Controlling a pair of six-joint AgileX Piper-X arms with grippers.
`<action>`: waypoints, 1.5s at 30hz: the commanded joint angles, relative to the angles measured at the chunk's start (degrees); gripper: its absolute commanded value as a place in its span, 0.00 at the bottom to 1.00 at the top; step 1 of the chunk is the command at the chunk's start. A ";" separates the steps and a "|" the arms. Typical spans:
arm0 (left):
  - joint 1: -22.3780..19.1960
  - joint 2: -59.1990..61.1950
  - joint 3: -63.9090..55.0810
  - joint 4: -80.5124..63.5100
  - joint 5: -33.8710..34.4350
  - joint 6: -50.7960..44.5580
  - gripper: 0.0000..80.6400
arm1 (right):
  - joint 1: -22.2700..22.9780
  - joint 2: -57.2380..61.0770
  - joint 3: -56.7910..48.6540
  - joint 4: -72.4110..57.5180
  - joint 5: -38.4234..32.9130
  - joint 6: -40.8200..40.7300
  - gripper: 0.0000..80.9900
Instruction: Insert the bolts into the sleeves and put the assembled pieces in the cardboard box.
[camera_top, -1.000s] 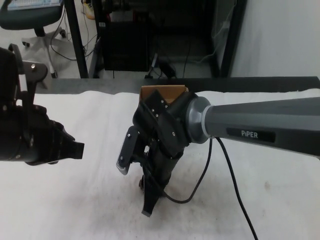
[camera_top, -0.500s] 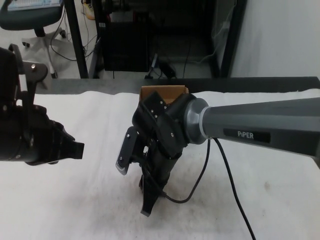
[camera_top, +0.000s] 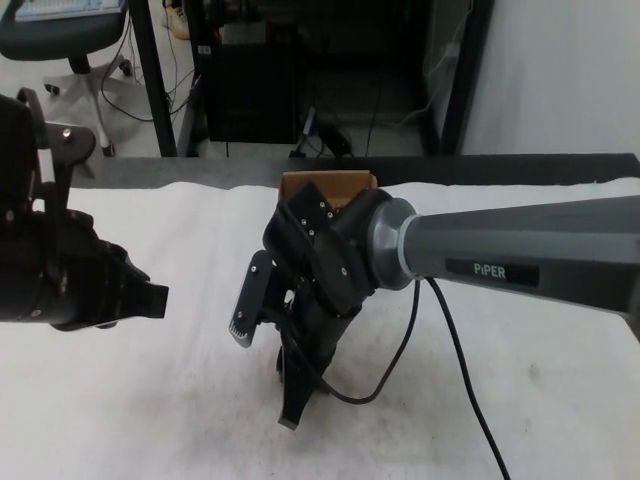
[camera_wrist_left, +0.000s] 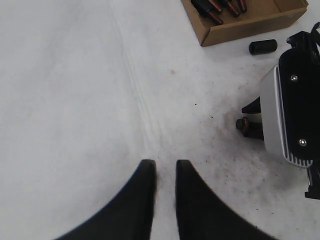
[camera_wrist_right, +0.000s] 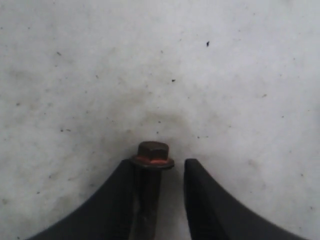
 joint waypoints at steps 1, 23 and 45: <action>0.02 -0.42 -0.04 -0.25 0.06 0.31 0.18 | 0.18 1.56 0.18 -1.79 -0.74 -0.25 0.38; -1.54 4.97 -2.95 -12.12 24.33 -7.52 0.18 | -11.07 -18.74 -1.77 -1.52 3.45 29.16 0.01; -26.47 54.05 -48.36 11.79 -1.02 23.03 0.19 | -27.59 -29.89 -1.66 16.22 -10.30 25.23 0.01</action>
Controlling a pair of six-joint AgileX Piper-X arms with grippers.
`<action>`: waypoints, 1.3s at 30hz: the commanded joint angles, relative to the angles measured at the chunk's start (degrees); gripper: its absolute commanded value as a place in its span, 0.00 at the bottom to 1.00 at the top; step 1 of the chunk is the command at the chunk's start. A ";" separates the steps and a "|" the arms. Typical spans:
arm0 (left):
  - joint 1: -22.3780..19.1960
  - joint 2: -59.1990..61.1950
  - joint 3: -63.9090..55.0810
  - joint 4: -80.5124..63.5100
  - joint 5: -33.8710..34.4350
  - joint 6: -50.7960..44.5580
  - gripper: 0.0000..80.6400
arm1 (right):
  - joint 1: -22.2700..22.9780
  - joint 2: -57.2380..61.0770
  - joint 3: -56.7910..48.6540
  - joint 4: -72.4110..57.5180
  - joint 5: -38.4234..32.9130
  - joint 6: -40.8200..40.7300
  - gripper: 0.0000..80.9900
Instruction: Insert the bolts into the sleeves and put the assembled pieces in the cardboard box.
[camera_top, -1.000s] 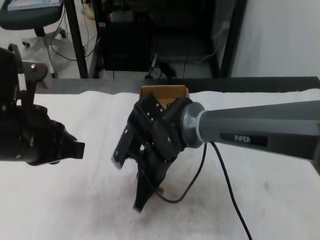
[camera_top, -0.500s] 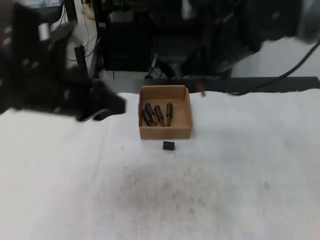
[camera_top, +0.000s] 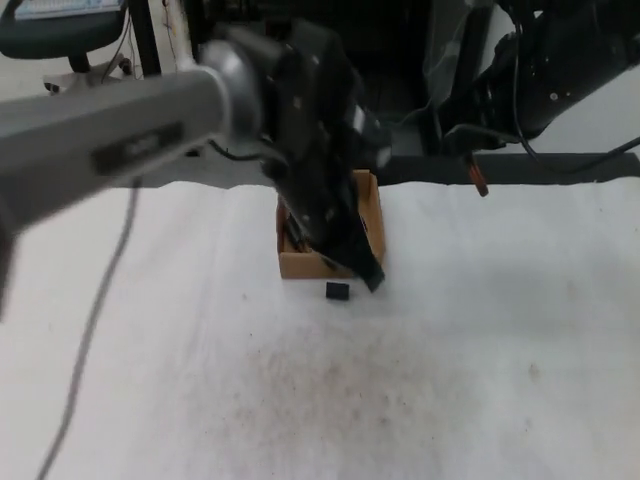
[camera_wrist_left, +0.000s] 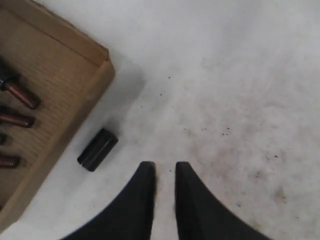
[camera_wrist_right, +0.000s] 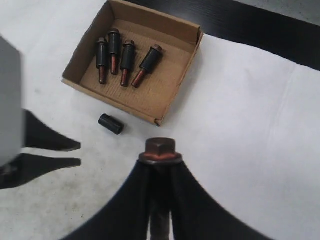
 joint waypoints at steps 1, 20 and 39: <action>-1.63 3.71 -3.15 4.22 -4.17 7.44 0.19 | -0.26 -0.80 -0.08 0.61 -1.73 -1.75 0.01; -3.22 6.88 -3.72 -3.12 -16.68 25.83 0.56 | -3.33 -0.80 0.15 4.44 -9.82 -2.97 0.01; -0.51 9.92 -3.72 -3.32 -16.71 27.30 0.56 | -4.17 -0.80 5.99 3.55 -10.82 -4.28 0.01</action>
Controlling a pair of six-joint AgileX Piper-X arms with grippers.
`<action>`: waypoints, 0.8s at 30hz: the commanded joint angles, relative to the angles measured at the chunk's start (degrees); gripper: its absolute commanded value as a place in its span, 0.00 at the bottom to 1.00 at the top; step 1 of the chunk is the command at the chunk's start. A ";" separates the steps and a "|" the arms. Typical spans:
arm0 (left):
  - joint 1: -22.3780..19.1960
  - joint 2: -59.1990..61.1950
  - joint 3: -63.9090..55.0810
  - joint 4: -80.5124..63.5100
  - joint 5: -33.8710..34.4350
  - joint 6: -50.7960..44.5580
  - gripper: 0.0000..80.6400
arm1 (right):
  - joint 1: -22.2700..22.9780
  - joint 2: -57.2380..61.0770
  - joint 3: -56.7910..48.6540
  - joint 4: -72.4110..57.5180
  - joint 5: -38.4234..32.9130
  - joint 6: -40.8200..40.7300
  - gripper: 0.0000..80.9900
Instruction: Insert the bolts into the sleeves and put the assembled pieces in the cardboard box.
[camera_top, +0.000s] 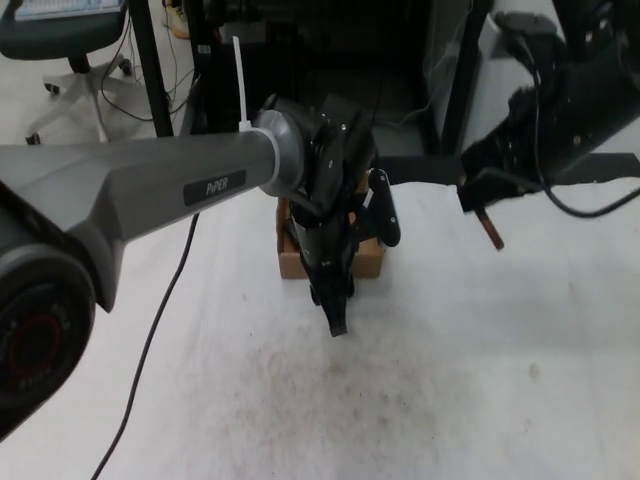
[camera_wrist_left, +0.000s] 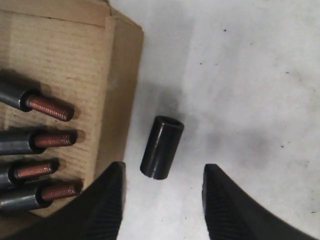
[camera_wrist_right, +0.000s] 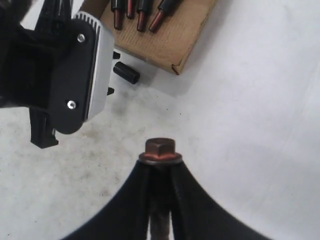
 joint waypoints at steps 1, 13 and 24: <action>0.04 -0.14 -0.49 -0.23 -0.49 0.72 0.56 | -0.18 -0.80 2.75 -1.60 -2.42 -0.31 0.01; 0.04 -0.03 -0.49 -0.23 1.59 0.24 0.56 | -0.18 -0.80 3.30 -3.76 -3.01 0.29 0.01; 0.04 1.31 -0.49 0.53 2.41 0.24 0.56 | -0.18 -0.80 3.30 -3.76 -3.01 0.30 0.01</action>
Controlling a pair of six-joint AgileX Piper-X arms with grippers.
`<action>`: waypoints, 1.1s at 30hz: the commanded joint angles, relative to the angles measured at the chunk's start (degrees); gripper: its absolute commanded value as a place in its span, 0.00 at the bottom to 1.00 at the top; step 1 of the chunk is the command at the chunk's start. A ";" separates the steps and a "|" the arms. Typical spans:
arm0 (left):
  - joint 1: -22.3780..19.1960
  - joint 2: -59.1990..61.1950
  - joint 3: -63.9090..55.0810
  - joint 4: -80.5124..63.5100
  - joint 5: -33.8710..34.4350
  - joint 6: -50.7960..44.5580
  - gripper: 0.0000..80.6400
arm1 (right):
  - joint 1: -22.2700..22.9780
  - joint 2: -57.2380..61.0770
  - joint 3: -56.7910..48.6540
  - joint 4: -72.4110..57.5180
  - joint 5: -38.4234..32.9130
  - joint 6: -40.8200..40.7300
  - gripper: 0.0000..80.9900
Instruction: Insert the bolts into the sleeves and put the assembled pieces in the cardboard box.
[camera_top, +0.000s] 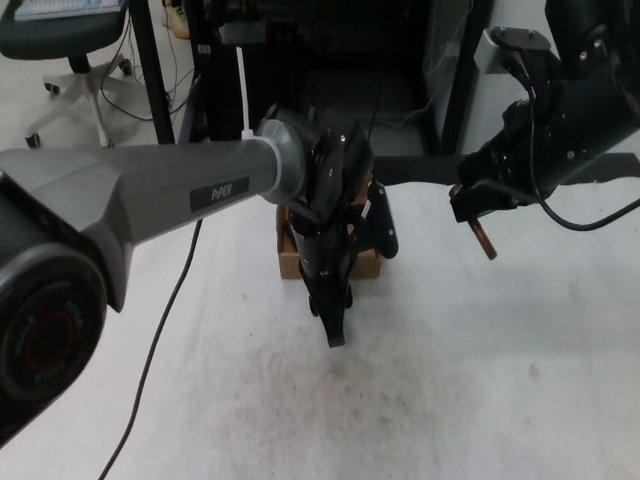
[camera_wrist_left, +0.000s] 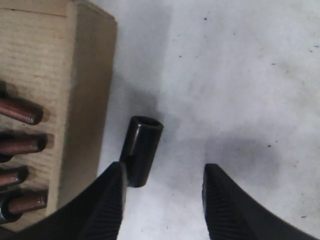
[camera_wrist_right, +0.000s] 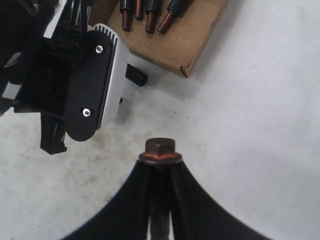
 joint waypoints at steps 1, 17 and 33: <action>0.06 -0.30 -0.49 -0.23 0.35 -0.10 0.56 | -0.18 -0.80 0.04 -0.87 -0.90 0.18 0.01; 0.06 0.79 -0.49 -2.69 1.58 -0.10 0.56 | -0.18 -0.80 0.04 -1.04 -0.90 0.18 0.01; 0.53 2.55 -0.49 -2.69 1.25 -0.56 0.30 | -0.18 -0.80 0.04 -0.92 -0.90 0.01 0.01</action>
